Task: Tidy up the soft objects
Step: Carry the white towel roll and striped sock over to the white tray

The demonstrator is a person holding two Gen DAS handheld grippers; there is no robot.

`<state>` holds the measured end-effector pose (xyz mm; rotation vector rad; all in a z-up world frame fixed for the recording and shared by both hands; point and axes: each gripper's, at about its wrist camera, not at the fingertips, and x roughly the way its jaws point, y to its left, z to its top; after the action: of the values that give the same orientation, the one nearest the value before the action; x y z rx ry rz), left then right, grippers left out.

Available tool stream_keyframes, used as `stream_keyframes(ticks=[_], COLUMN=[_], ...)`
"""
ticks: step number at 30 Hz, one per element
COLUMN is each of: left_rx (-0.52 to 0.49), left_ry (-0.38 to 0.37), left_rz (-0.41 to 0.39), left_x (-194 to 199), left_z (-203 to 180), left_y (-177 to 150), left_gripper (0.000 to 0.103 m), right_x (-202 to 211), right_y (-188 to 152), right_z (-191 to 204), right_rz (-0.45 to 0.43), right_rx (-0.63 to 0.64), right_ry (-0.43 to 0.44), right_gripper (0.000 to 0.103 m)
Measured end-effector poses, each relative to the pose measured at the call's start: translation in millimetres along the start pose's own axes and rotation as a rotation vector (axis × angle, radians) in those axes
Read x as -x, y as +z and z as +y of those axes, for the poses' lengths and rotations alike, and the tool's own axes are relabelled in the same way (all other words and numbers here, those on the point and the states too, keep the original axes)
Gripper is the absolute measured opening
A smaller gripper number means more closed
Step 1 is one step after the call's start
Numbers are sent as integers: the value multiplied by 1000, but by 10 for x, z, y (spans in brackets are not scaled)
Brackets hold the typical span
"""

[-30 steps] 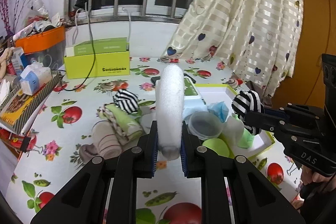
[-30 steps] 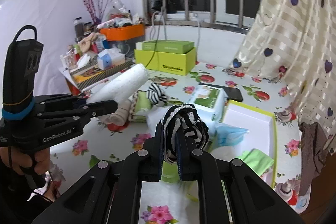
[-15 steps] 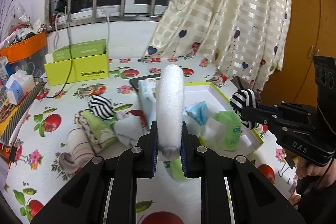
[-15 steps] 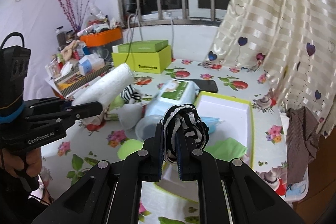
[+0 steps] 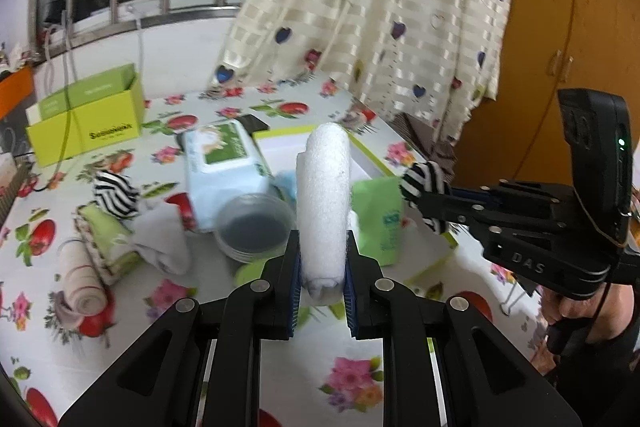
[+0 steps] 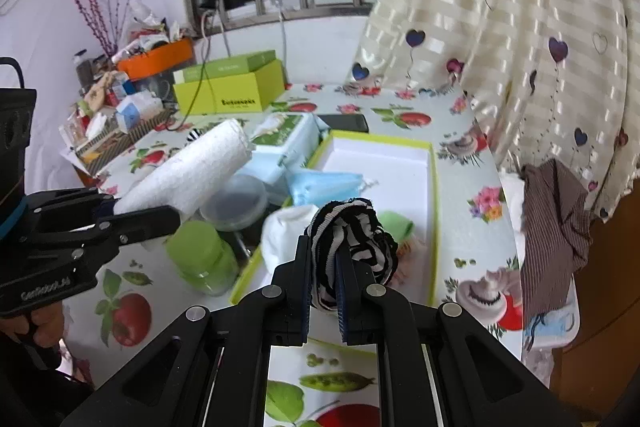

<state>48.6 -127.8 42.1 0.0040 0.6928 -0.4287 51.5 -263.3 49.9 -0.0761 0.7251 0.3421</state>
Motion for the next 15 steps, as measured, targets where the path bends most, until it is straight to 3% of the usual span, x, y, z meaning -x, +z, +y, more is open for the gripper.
stream_keyframes(ticks=[7, 15], left_rx=[-37, -44], left_ry=[-60, -78], left_rz=[44, 96], left_x=[-166, -382], left_z=[-205, -280], left_y=[-27, -44], left_gripper=[19, 19], right_x=[-116, -374], right_y=[-91, -196], right_z=[-139, -284], right_rz=[32, 106], right_rx=[-30, -56], right_ry=[0, -1], right_gripper=[10, 10])
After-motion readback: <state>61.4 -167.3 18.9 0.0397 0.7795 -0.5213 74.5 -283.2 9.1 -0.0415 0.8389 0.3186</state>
